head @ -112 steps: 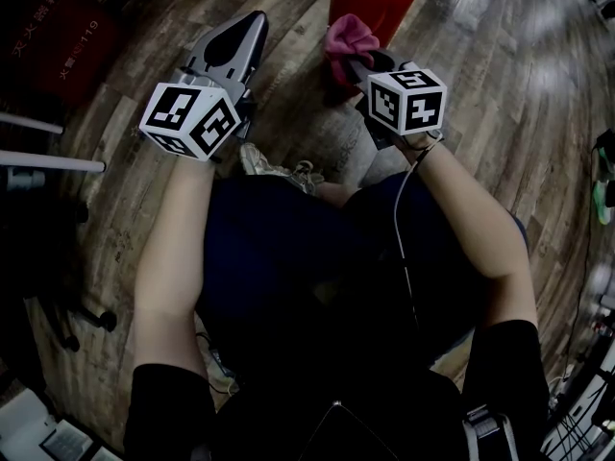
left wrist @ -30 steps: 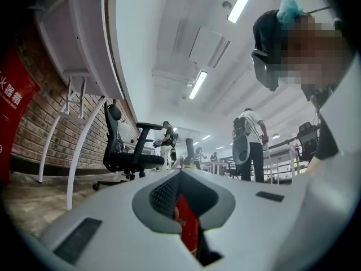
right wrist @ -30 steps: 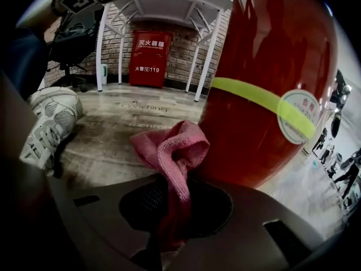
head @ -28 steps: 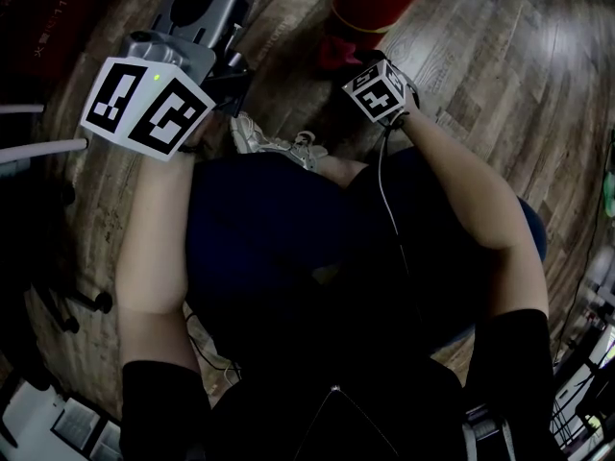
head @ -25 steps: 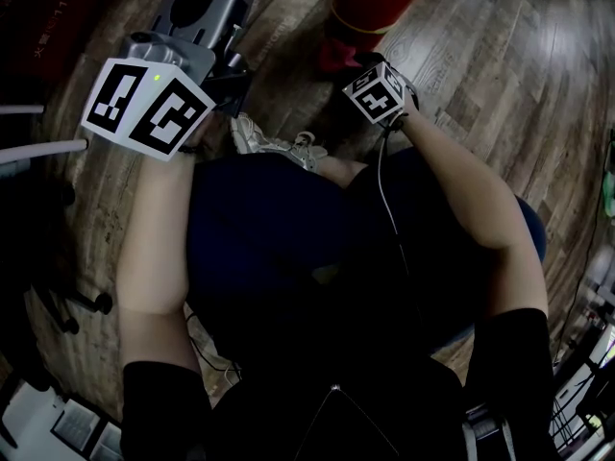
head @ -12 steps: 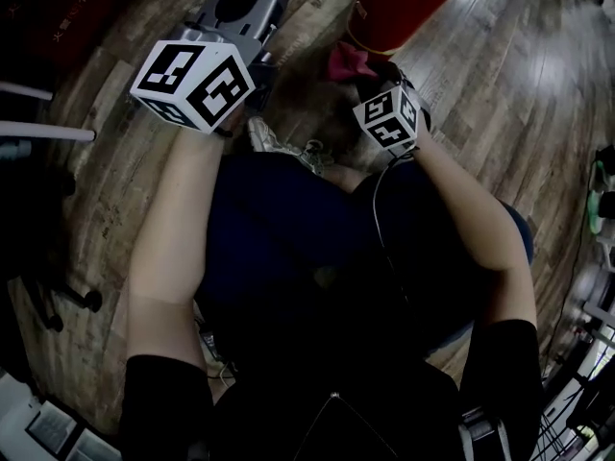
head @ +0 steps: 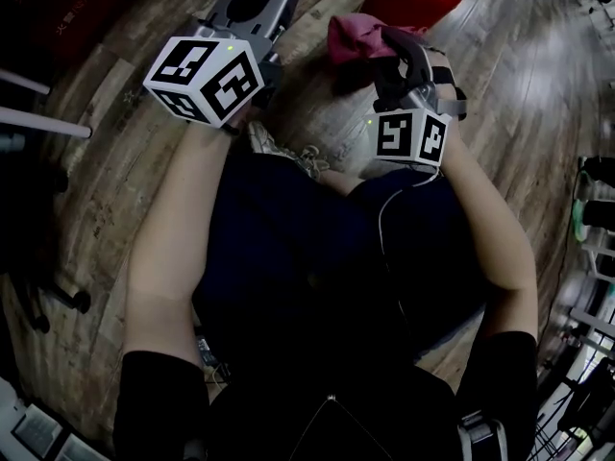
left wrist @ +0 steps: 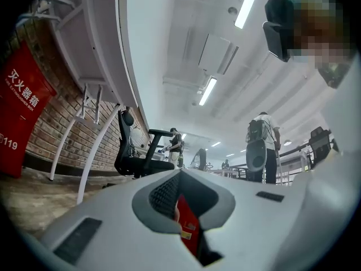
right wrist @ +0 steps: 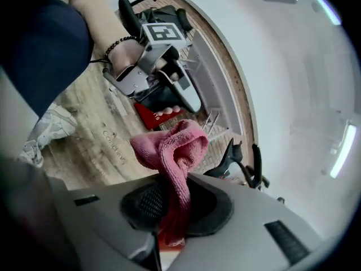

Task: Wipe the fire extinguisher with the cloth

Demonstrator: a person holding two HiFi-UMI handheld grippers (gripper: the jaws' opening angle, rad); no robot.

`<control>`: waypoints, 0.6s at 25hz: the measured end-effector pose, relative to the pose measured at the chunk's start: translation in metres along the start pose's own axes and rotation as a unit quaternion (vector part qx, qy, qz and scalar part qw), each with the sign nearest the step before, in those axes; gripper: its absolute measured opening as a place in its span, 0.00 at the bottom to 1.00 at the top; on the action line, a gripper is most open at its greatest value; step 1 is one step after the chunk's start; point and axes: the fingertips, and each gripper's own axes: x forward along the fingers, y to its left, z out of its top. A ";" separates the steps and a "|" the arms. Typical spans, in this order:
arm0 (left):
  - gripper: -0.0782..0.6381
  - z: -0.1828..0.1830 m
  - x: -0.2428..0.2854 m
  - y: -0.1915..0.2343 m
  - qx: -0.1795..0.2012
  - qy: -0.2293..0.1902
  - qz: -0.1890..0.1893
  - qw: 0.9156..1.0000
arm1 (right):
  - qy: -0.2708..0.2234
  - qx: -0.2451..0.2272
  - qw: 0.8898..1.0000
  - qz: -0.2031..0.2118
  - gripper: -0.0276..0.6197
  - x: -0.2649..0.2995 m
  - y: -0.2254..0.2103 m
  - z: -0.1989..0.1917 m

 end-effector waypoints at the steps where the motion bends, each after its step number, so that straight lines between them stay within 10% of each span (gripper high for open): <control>1: 0.13 0.000 0.000 0.001 -0.001 -0.001 0.001 1.000 | -0.009 -0.020 1.000 -0.013 0.15 0.000 -0.010 0.007; 15: 0.13 0.001 0.000 0.010 -0.015 -0.008 0.017 1.000 | -0.027 -0.061 0.994 -0.083 0.15 0.042 -0.051 0.035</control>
